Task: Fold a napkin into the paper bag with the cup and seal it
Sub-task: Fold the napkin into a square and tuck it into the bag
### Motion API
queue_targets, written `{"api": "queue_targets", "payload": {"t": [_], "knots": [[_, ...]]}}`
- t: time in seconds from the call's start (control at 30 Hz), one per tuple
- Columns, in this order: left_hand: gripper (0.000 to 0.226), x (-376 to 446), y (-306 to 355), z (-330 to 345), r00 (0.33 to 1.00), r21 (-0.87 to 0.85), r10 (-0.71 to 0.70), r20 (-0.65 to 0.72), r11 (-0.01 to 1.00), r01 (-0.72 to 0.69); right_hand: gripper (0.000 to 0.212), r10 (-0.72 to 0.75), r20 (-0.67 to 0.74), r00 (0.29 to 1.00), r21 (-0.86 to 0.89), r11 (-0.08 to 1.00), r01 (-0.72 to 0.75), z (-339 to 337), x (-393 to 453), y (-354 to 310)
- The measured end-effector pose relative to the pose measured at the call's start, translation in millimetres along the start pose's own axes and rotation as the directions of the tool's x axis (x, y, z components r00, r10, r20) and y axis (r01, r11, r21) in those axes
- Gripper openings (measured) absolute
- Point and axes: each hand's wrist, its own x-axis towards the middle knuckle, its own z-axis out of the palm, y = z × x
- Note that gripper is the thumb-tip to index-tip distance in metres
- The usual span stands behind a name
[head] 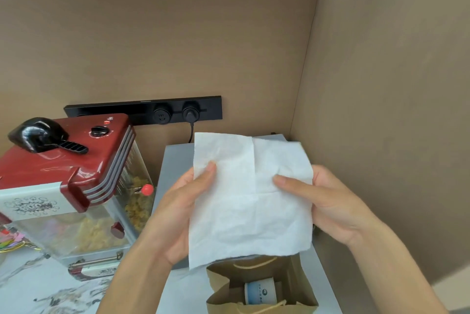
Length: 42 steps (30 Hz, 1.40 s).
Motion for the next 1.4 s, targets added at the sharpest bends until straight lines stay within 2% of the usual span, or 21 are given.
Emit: {"api": "queue_targets", "payload": {"t": [0.1, 0.23, 0.43, 0.63, 0.83, 0.93, 1.1, 1.4], "knots": [[0.035, 2, 4, -2, 0.999, 0.13, 0.021, 0.036, 0.991, -0.026, 0.029, -0.111, -0.088, 0.99, -0.179, 0.979, 0.094, -1, -1, -10], [0.032, 4, 9, -5, 0.999, 0.38, 0.011, 0.038, 0.925, -0.025, 0.026, -0.228, -0.111, 0.967, -0.315, 0.931, 0.183, -5, 3, -21], [0.025, 8, 11, -4, 0.997, 0.54, 0.077, 0.014, 0.838, -0.073, 0.023, -0.234, -0.068, 0.97, -0.378, 0.906, 0.192, -7, 6, -27], [0.026, 9, 10, -7, 0.986, 0.544, 0.164, -0.035, 0.831, -0.119, 0.018, -0.154, -0.047, 0.987, -0.423, 0.898, 0.12, -13, 4, -31], [0.027, 7, 15, -11, 0.971, 0.53, 0.234, -0.042, 0.83, -0.177, 0.025, -0.19, 0.053, 0.98, -0.408, 0.892, 0.195, -22, 3, -37], [0.027, 5, 17, -11, 0.964, 0.57, 0.265, -0.034, 0.797, -0.199, 0.026, -0.203, 0.068, 0.977, -0.413, 0.885, 0.213, -26, 3, -38], [0.026, 7, 20, -10, 0.942, 0.663, 0.335, -0.009, 0.708, -0.245, 0.027, -0.227, 0.063, 0.972, -0.445, 0.866, 0.231, -29, 2, -39], [0.03, 7, 28, -10, 0.94, 0.611, 0.334, 0.07, 0.73, -0.306, 0.027, -0.315, -0.003, 0.949, -0.452, 0.847, 0.28, -25, -4, -43]]}}
